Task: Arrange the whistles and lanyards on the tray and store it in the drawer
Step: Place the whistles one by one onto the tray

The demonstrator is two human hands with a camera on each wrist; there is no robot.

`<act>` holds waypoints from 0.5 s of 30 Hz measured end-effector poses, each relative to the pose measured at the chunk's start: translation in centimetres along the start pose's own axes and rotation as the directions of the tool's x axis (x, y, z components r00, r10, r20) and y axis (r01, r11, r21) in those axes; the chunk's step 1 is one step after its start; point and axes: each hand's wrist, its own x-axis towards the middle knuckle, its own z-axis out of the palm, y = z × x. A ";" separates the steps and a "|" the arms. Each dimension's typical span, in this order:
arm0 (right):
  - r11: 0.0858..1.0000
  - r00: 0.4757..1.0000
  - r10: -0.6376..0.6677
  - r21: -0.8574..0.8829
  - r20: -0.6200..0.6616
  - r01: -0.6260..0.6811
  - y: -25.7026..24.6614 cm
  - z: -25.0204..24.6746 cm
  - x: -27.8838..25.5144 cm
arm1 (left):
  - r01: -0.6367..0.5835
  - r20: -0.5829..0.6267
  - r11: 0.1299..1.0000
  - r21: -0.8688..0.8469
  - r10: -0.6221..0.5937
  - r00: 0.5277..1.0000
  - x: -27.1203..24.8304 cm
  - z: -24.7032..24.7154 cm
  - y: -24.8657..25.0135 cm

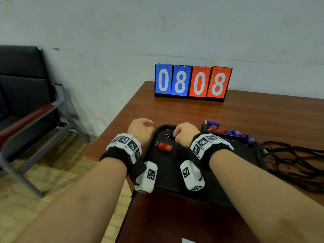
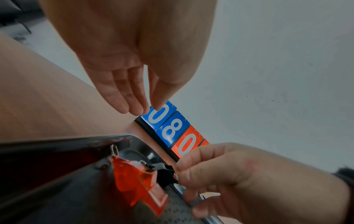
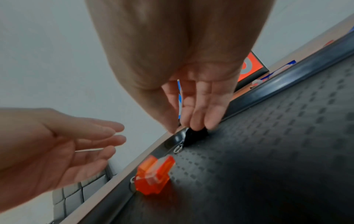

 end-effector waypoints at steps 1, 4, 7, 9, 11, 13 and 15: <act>1.000 1.000 0.000 0.006 -0.009 0.000 -0.2 0.4 0.1 | 0.002 -0.002 1.000 -0.008 -0.002 1.000 0.1 -0.1 -0.2; 0.999 0.999 -0.030 -0.009 0.041 0.031 -0.6 1.4 0.5 | 0.000 -0.016 0.999 -0.033 -0.001 1.000 0.5 -0.4 -0.6; 0.996 0.992 -0.054 -0.067 0.117 0.062 -1.4 2.2 0.9 | -0.002 -0.034 0.998 -0.062 0.000 0.999 0.8 -0.4 -0.8; 0.992 0.986 -0.038 -0.113 0.162 0.057 -1.7 2.7 1.1 | 0.003 -0.040 0.997 -0.076 -0.006 0.999 0.8 -0.4 -1.0; 0.981 0.984 -0.017 -0.187 0.179 0.051 -1.7 2.7 1.1 | 0.002 -0.038 0.996 -0.091 -0.006 0.999 0.7 -0.4 -1.1; 0.971 0.988 0.000 -0.237 0.154 0.037 -1.5 2.4 1.1 | 0.000 -0.035 0.995 -0.098 -0.003 0.999 0.6 -0.3 -1.1; 0.963 0.992 0.022 -0.270 0.128 0.014 -1.1 1.9 1.2 | -0.006 -0.032 0.996 -0.091 0.003 0.999 0.7 -0.2 -1.0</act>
